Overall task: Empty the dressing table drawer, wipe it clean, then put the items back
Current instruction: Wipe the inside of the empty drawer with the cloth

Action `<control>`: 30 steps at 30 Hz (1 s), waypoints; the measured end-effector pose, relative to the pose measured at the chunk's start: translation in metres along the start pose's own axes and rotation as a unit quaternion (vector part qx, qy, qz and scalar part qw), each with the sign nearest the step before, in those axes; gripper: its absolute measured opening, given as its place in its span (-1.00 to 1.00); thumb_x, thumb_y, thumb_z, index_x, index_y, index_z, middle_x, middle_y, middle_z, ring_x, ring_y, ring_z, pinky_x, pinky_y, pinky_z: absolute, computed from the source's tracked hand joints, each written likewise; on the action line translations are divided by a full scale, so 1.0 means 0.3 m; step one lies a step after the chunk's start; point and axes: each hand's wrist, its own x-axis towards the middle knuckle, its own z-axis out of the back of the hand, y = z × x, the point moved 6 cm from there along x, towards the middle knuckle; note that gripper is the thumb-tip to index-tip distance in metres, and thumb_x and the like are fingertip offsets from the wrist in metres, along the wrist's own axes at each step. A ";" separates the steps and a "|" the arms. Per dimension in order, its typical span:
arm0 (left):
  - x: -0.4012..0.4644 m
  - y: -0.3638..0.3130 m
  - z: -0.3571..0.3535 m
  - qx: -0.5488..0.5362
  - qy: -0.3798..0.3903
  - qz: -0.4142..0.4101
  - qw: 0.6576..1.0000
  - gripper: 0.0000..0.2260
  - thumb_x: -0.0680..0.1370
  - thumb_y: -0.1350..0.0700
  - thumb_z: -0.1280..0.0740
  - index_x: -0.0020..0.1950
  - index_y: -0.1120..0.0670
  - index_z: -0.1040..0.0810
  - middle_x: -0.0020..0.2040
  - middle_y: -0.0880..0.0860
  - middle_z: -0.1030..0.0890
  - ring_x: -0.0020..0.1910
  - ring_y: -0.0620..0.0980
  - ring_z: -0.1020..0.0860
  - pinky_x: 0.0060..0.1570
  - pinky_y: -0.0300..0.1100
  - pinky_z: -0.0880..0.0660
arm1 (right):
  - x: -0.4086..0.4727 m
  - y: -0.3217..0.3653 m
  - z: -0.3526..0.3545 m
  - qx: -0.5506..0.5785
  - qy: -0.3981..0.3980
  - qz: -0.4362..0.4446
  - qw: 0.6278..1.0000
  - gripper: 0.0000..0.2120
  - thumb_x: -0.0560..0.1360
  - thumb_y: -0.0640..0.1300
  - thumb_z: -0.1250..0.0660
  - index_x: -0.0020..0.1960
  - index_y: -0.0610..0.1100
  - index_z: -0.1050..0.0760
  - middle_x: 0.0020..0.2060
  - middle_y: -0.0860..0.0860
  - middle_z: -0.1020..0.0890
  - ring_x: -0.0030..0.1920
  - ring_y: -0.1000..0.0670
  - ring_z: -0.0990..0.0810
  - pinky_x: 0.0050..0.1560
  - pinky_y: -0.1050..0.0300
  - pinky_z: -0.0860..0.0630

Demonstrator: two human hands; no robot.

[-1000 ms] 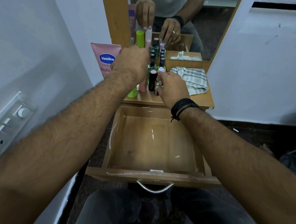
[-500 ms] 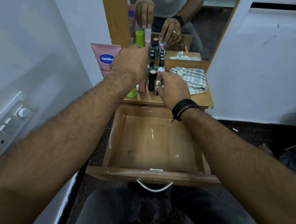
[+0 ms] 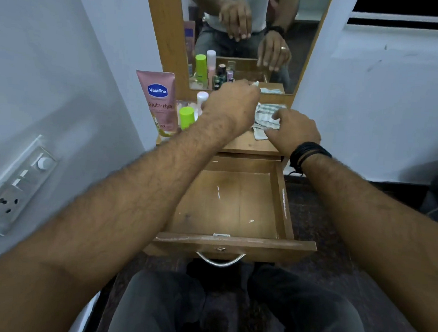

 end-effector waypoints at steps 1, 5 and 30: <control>0.004 -0.027 -0.026 -0.002 0.017 0.000 1.000 -0.74 0.56 0.23 -0.29 0.22 0.07 -0.59 0.17 0.13 -0.57 0.13 0.20 -0.57 -0.02 0.09 -0.57 | -0.001 -0.035 -0.012 -0.013 0.013 -0.011 1.000 -0.56 0.51 0.12 -0.30 0.35 0.04 -0.47 0.24 -0.04 -0.59 0.24 -0.19 -0.54 0.18 -0.18 -0.55; 0.021 -0.117 -0.159 -0.004 0.100 -0.003 0.995 -0.70 0.57 0.23 -0.28 0.28 0.07 -0.57 0.23 0.13 -0.54 0.20 0.21 -0.54 0.07 0.17 -0.56 | 0.016 -0.119 -0.077 -0.023 0.060 -0.008 0.998 -0.48 0.52 0.16 -0.26 0.44 0.03 -0.39 0.32 -0.08 -0.51 0.34 -0.22 -0.43 0.25 -0.23 -0.49; -0.072 -0.116 -0.335 0.000 0.158 0.021 0.987 -0.63 0.58 0.19 -0.32 0.38 0.11 -0.41 0.35 0.10 -0.39 0.22 0.23 -0.51 -0.02 0.26 -0.58 | -0.012 -0.037 -0.159 -0.117 0.034 0.114 0.986 -0.73 0.61 0.04 -0.17 0.17 -0.03 -0.56 0.13 -0.03 -0.57 0.21 -0.20 -0.50 0.14 -0.13 -0.50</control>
